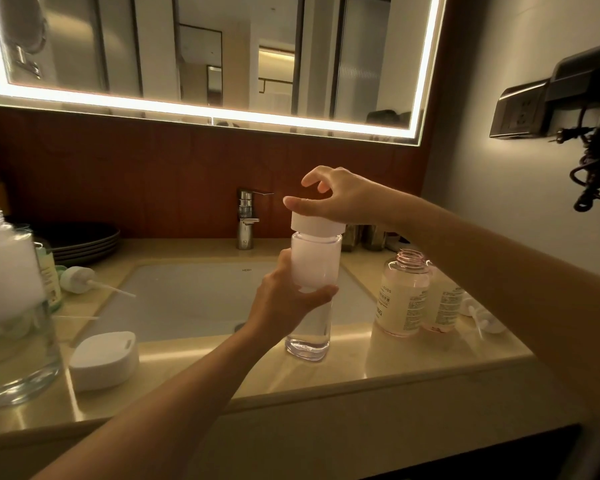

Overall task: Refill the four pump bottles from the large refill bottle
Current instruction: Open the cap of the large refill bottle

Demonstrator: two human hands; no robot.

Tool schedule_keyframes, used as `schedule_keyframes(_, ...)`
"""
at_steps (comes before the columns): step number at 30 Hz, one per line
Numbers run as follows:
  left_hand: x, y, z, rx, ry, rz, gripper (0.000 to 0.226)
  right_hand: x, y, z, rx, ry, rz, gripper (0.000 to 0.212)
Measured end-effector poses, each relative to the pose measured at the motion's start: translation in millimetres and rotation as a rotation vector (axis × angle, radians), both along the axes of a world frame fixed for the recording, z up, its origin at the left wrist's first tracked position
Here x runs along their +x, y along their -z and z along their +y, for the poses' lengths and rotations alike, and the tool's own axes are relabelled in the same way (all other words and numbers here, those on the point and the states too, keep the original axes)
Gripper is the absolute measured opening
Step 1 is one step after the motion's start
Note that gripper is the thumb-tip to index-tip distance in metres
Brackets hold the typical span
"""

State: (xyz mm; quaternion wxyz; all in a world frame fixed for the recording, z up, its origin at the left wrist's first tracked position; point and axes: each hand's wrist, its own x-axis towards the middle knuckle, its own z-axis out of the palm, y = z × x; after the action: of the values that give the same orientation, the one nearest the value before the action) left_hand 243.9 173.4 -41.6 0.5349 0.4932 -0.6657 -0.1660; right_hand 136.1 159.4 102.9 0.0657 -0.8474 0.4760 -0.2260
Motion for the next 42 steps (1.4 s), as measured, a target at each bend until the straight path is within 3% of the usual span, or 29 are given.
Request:
schedule_keyframes(4, 0, 0, 1, -0.004, 0.002, -0.001, 0.074, -1, 4, -1, -0.049, -0.025, 0.042, 0.056)
schedule_keyframes(9, 0, 0, 1, -0.007, 0.002, -0.001, 0.075, -5, 2, 2, 0.133, -0.128, -0.064, 0.051)
schedule_keyframes(16, 0, 0, 0, -0.002, 0.003, 0.007, 0.074, -1, 7, 1, -0.200, 0.110, 0.121, 0.078)
schedule_keyframes(22, 0, 1, 0, -0.008, 0.000, 0.006, 0.074, -3, 8, -3, -0.067, -0.056, -0.022, 0.052)
schedule_keyframes(25, 1, 1, 0, -0.015, 0.002, 0.001, 0.075, -4, 7, -3, 0.068, -0.131, -0.124, 0.054)
schedule_keyframes(28, 0, 2, 0, -0.010, -0.003, -0.003, 0.075, -3, 6, -1, -0.025, -0.076, -0.152, 0.063)
schedule_keyframes(31, 1, 2, 0, -0.014, -0.009, -0.004, 0.075, -4, 9, -2, -0.195, 0.040, 0.007, 0.075)
schedule_keyframes(34, 1, 2, 0, -0.013, -0.008, 0.002, 0.074, -6, 12, -3, -0.210, 0.030, 0.053, 0.072)
schedule_keyframes(38, 1, 2, 0, -0.014, 0.000, -0.002, 0.075, -9, 15, -4, -0.201, -0.021, -0.070, 0.063)
schedule_keyframes(42, 0, 2, 0, -0.010, -0.012, 0.005, 0.075, -20, 20, -10, -0.272, 0.063, -0.332, 0.059)
